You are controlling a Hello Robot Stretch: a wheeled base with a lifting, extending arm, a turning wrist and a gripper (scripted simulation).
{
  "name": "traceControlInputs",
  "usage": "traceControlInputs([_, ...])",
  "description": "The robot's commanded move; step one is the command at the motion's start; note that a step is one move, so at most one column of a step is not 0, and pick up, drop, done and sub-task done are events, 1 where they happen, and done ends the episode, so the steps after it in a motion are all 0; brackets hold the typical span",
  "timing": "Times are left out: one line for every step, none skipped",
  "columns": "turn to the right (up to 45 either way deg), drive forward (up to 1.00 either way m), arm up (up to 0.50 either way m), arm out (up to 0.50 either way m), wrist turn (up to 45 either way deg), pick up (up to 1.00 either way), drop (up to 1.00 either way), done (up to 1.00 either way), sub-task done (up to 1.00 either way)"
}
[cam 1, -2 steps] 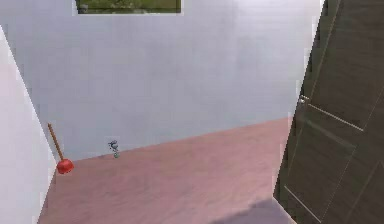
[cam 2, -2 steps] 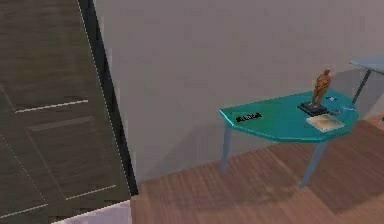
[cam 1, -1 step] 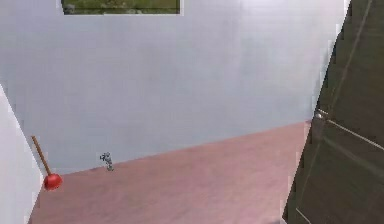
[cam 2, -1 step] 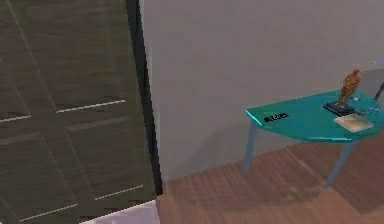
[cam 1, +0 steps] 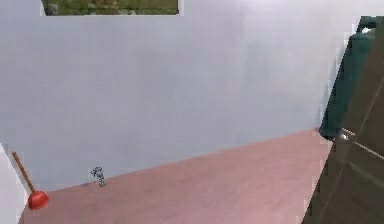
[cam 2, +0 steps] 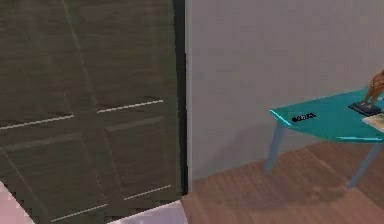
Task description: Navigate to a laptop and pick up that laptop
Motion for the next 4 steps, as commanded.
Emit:
traceControlInputs([9.0,0.0,0.0,0.0,0.0,0.0,0.0,0.0,0.0])
traceControlInputs([0.0,0.95,0.0,0.0,0.0,0.0,0.0,0.0,0.0])
traceControlInputs([15.0,0.0,0.0,0.0,0.0,0.0,0.0,0.0,0.0])
traceControlInputs([0.0,0.35,0.0,0.0,0.0,0.0,0.0,0.0,0.0])
